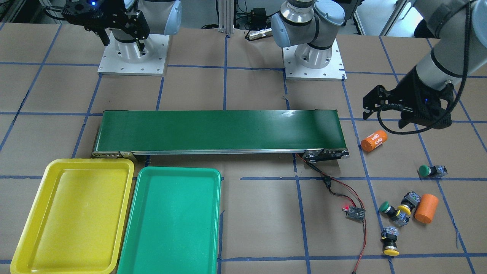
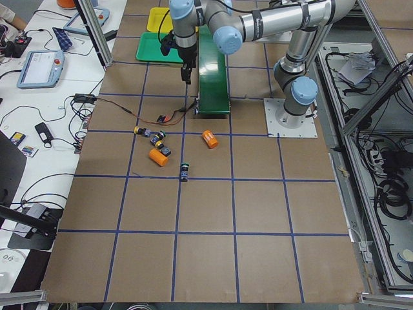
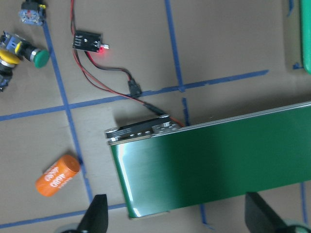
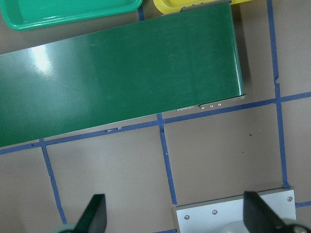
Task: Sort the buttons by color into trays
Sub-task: 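Grasp the orange cylinder with the left gripper and lift it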
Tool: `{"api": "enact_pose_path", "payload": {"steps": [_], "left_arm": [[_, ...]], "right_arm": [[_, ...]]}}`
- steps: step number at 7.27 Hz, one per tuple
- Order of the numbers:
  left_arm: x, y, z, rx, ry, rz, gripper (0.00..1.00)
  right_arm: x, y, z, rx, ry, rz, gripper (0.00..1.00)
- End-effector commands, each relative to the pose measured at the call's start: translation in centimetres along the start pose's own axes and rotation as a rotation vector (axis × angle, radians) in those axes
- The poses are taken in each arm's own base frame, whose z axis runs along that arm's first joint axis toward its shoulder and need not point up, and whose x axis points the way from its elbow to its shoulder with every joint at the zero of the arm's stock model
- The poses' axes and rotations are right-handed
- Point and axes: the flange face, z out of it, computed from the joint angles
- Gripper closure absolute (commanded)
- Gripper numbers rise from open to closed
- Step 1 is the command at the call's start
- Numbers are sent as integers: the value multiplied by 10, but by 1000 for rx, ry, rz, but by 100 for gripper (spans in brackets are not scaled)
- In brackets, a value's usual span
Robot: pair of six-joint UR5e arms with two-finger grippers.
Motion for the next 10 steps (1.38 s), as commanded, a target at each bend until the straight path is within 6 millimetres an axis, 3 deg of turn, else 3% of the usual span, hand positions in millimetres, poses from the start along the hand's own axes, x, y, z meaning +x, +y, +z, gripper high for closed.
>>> {"api": "enact_pose_path", "payload": {"steps": [1, 2, 4, 6, 10], "left_arm": [[-81, 52, 101, 35, -8, 165, 0], [-88, 65, 137, 56, -53, 284, 0], [-74, 86, 181, 29, -13, 396, 0], [-76, 86, 198, 10, 20, 499, 0], [-91, 76, 229, 8, -12, 506, 0]], "right_arm": [[1, -8, 9, -26, 13, 2, 0], [-1, -9, 7, -18, -2, 2, 0], [-3, -26, 6, 45, -10, 3, 0], [-3, -24, 8, 41, -11, 5, 0], [-3, -23, 9, 29, -10, 0, 0]]}}
